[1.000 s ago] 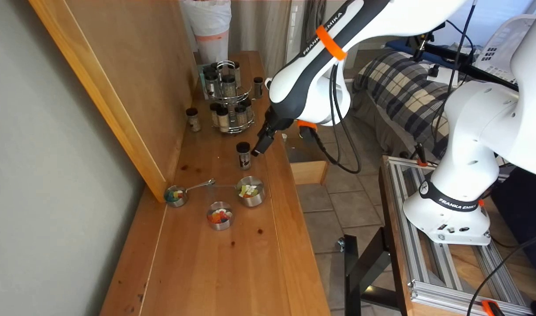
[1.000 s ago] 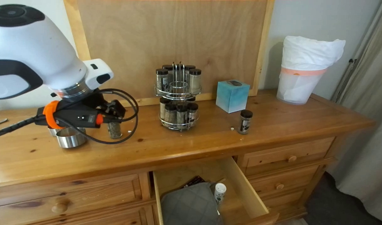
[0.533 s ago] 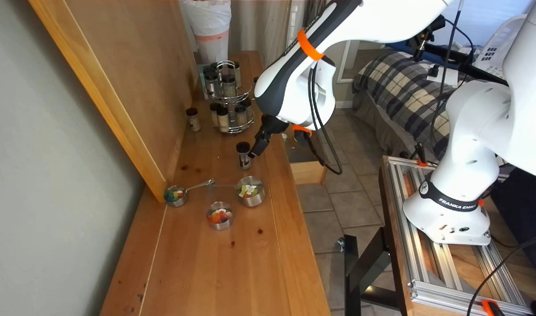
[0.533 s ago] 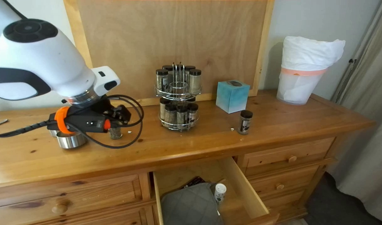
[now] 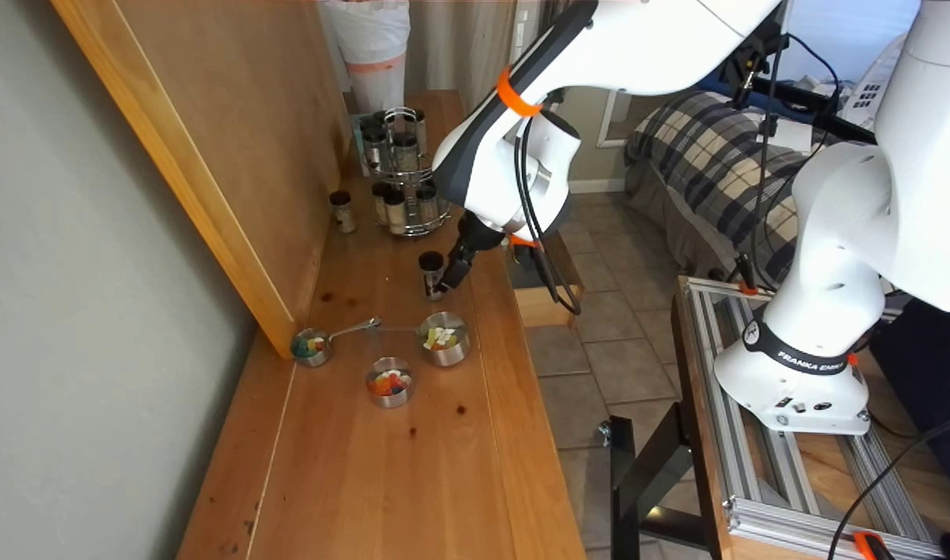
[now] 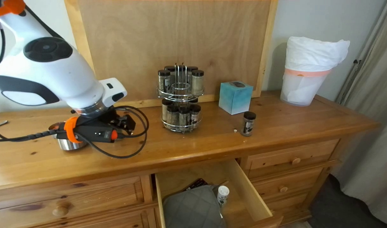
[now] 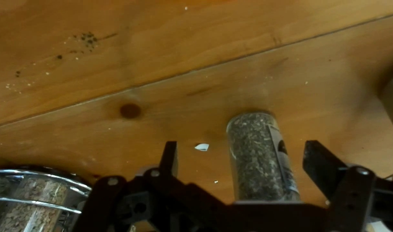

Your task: Put the left spice bottle on the spice rack

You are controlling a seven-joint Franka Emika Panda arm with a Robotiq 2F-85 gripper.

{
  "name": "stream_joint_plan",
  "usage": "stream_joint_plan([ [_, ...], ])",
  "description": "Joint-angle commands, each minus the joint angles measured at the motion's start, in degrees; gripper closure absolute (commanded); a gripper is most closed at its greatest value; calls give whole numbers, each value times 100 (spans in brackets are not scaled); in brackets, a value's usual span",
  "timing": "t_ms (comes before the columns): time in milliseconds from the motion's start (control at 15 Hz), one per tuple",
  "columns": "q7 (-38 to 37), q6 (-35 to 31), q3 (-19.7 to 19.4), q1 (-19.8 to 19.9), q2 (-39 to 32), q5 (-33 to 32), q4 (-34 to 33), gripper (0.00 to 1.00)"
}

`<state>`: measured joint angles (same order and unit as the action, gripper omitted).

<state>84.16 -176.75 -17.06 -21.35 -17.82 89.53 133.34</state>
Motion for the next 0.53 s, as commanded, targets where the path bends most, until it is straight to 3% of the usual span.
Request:
stream_joint_plan([
  [0,630,161,48,82,-250,616,-253,0],
  [467,1142,83,14,-74,-259,1076,-279,0],
])
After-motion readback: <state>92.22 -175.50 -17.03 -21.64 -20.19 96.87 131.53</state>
